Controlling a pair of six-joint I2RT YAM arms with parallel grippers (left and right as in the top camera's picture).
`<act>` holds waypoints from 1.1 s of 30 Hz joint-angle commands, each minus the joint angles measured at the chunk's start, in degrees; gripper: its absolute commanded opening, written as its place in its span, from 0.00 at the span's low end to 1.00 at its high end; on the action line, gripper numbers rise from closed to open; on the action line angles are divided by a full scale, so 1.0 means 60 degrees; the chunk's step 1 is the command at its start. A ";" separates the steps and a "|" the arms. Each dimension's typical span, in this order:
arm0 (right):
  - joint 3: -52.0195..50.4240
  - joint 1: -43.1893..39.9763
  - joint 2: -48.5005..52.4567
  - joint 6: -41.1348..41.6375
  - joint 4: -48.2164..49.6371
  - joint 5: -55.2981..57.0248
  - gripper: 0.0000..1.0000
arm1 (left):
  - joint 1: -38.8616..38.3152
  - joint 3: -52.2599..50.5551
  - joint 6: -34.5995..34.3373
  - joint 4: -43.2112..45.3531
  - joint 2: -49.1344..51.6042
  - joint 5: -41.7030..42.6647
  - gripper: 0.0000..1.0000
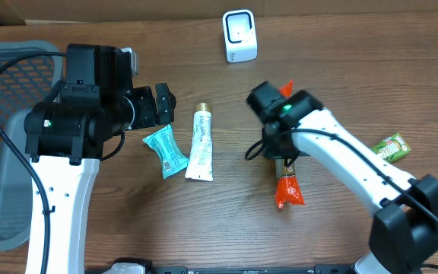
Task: Scan the item barcode
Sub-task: 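Lift and rotate the spaghetti pack with the right gripper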
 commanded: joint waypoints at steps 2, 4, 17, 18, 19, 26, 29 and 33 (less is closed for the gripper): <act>0.0266 0.0801 0.0943 0.0291 0.0266 0.1829 0.04 | -0.0018 -0.0007 0.0186 0.0004 0.0047 0.0066 1.00; 0.0266 0.1111 0.1450 0.0240 0.0401 0.1807 0.06 | -0.0018 -0.0007 0.0186 0.0004 0.0047 0.0066 1.00; 0.0965 0.1763 0.1978 -0.1341 0.0197 -0.1719 0.41 | -0.0018 -0.0007 0.0186 0.0004 0.0047 0.0066 0.99; 0.1198 0.1581 0.1942 -0.1344 -0.0047 -0.1727 0.41 | -0.0018 -0.0007 0.0182 0.0004 0.0047 0.0066 1.00; 0.1402 0.1392 0.1891 -0.1377 -0.0244 -0.1723 0.42 | -0.0018 -0.0007 0.0186 0.0004 0.0047 0.0066 1.00; 0.1887 -0.0375 0.1650 -0.2131 -0.0488 -0.1698 0.90 | -0.0018 -0.0007 0.0186 0.0004 0.0047 0.0066 1.00; 0.1570 -0.1133 0.1661 -0.2936 -0.0168 -0.2645 1.00 | -0.0018 -0.0007 0.0182 0.0004 0.0047 0.0066 0.99; 0.0845 -0.1770 0.1661 -0.4339 0.0288 -0.4965 1.00 | -0.0018 -0.0007 0.0182 0.0004 0.0047 0.0066 1.00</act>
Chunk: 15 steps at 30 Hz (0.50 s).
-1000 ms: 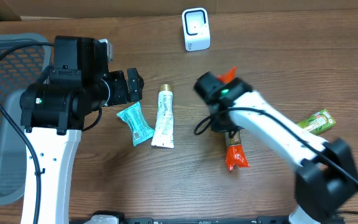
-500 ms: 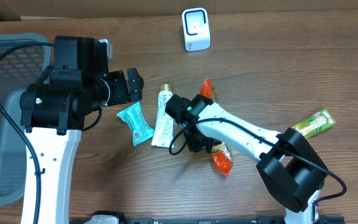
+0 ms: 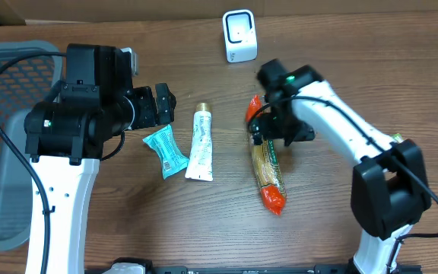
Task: Scan the item barcode
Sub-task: 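Lift and rotate the spaghetti pack with the right gripper, then carry the spaghetti pack up to the white scanner and hold it there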
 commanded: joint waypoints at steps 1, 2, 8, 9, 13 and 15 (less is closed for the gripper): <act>-0.0721 -0.0229 -0.0291 -0.1472 0.0248 -0.2251 1.00 | -0.0018 -0.0007 0.0186 0.0000 0.0047 0.0066 1.00; -0.0892 -0.0233 -0.0291 -0.1566 0.0368 -0.2419 1.00 | -0.0018 -0.0007 0.0186 0.0004 0.0047 0.0066 1.00; -0.1774 -0.0062 -0.0291 -0.1566 0.1158 -0.2328 1.00 | -0.0018 -0.0007 0.0182 0.0004 0.0051 0.0066 1.00; -0.1912 -0.0047 -0.0291 -0.1559 0.1315 -0.2255 1.00 | -0.0018 -0.0007 0.0182 0.0004 0.0047 0.0066 0.99; -0.2612 -0.0036 -0.0291 -0.0794 0.2182 -0.1457 0.98 | -0.0018 -0.0007 0.0186 0.0004 0.0047 0.0066 1.00; -0.2809 -0.0036 -0.0291 -0.0739 0.2419 -0.1439 0.92 | -0.0018 -0.0007 0.0186 0.0000 0.0047 0.0066 0.99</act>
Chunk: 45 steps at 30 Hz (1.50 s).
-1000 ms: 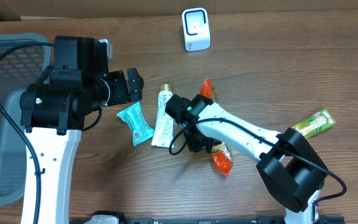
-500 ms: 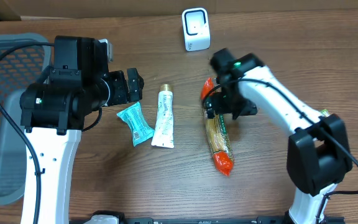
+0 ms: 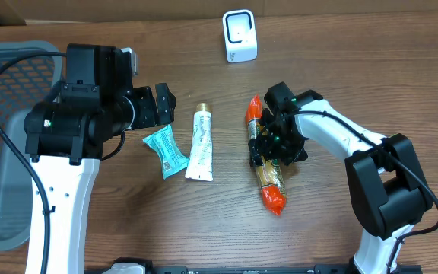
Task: Scan the item barcode
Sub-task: 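Carry the spaghetti pack up to the white scanner and hold it there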
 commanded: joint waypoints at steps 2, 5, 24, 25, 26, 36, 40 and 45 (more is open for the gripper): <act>-0.0481 0.0007 -0.0284 0.0364 0.0455 0.0368 0.80 | -0.0018 -0.0007 0.0182 0.0004 0.0047 0.0066 1.00; -0.0568 0.0007 -0.0284 0.0372 0.0670 0.0353 0.58 | -0.0018 -0.0007 0.0182 0.0004 0.0047 0.0066 1.00; 0.0321 -0.1111 -0.1712 -0.1840 -0.0098 -0.7661 0.04 | -0.0018 -0.0007 0.0186 0.0004 0.0047 0.0066 1.00; 0.0357 -0.1158 -0.1978 -0.1876 -0.0226 -0.7792 0.04 | -0.0018 -0.0007 0.0182 0.0004 0.0047 0.0066 0.99; 0.0397 -0.1191 -0.2197 -0.1974 -0.0361 -0.7912 0.04 | -0.0018 -0.0007 0.0186 0.0000 0.0047 0.0066 1.00; 0.1166 -0.1341 -0.4696 -0.1880 -0.0703 -0.9810 0.04 | -0.0018 -0.0007 0.0186 0.0000 0.0047 0.0066 1.00; 0.1359 -0.1439 -0.5176 -0.1075 -0.0321 -1.0269 0.04 | -0.0018 -0.0007 0.0186 0.0004 0.0047 0.0066 1.00; 0.1362 -0.1439 -0.5311 -0.0707 -0.0106 -1.0499 0.04 | -0.0018 -0.0007 0.0182 0.0004 0.0047 0.0066 1.00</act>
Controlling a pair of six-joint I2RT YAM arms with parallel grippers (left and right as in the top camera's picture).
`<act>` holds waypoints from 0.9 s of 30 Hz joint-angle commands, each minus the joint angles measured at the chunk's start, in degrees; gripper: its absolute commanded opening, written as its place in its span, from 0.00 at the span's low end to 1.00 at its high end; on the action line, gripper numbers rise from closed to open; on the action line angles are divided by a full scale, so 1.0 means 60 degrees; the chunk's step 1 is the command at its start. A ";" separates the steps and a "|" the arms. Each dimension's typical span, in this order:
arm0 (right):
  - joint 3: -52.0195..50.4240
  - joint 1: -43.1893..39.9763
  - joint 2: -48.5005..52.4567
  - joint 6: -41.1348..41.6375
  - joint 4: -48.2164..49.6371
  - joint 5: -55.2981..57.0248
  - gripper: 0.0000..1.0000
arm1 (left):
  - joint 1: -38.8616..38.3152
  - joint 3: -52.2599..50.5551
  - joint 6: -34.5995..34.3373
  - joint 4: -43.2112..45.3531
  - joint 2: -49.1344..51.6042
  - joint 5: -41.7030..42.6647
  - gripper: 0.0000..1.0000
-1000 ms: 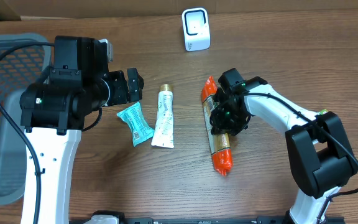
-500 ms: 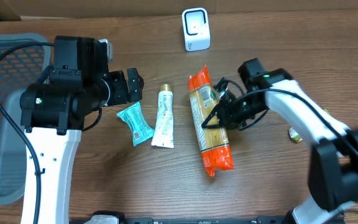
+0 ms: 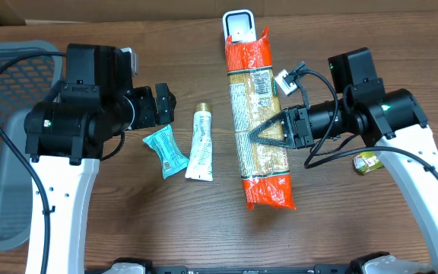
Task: Scan the item barcode
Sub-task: 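Carry the spaghetti pack up to the white scanner and hold it there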
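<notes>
A long packet (image 3: 258, 114) with orange ends and a clear yellowish middle is held high, close to the overhead camera. My right gripper (image 3: 263, 133) is shut on the packet's middle from the right. The packet's top end overlaps the white barcode scanner (image 3: 237, 21) at the back of the table. A white printed label shows on the packet's upper part. My left gripper (image 3: 163, 103) hangs at the left, above a teal packet (image 3: 164, 151); its jaws look slightly parted with nothing between them.
A white tube (image 3: 200, 144) lies beside the teal packet. A small green packet (image 3: 368, 161) sits under my right arm. A grey mesh basket stands at the left edge.
The right gripper was down on the packet lying on the table. Now it holds the packet raised high, its top end in front of the scanner. The left arm has not moved.
The right gripper first stood over the orange packet at the table's middle right. Then the packet lay further left and straightened, with the gripper at its top, then on its middle. Now the packet is lifted before the scanner. The green packet has shifted left.
</notes>
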 commanded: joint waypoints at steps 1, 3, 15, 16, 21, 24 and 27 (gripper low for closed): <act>0.0390 -0.0051 -0.0331 0.0357 0.0262 -0.1144 0.04 | -0.0018 -0.0007 0.0182 0.0004 0.0047 0.0066 1.00; 0.0390 -0.0051 -0.0331 0.0393 0.0382 -0.1031 0.04 | -0.0018 -0.0007 0.0182 0.0004 0.0047 0.0066 1.00; 0.2098 0.0404 0.0561 0.2896 0.0707 0.6266 0.04 | -0.0018 -0.0007 0.0186 0.0000 0.0047 0.0066 1.00; 0.2816 0.0510 0.0980 0.2761 0.0233 0.7093 0.03 | -0.0018 -0.0007 0.0186 0.0004 0.0047 0.0066 1.00; 0.6918 0.1147 0.3708 0.2240 -0.2211 1.1111 0.04 | -0.0018 -0.0007 0.0182 0.0004 0.0047 0.0066 1.00; 0.9031 0.1534 0.5544 0.2033 -0.2983 1.3952 0.04 | -0.0018 -0.0007 0.0182 0.0004 0.0047 0.0066 1.00; 0.9318 0.1756 0.6532 0.2022 -0.2677 1.6524 0.04 | -0.0018 -0.0007 0.0182 0.0004 0.0047 0.0066 0.99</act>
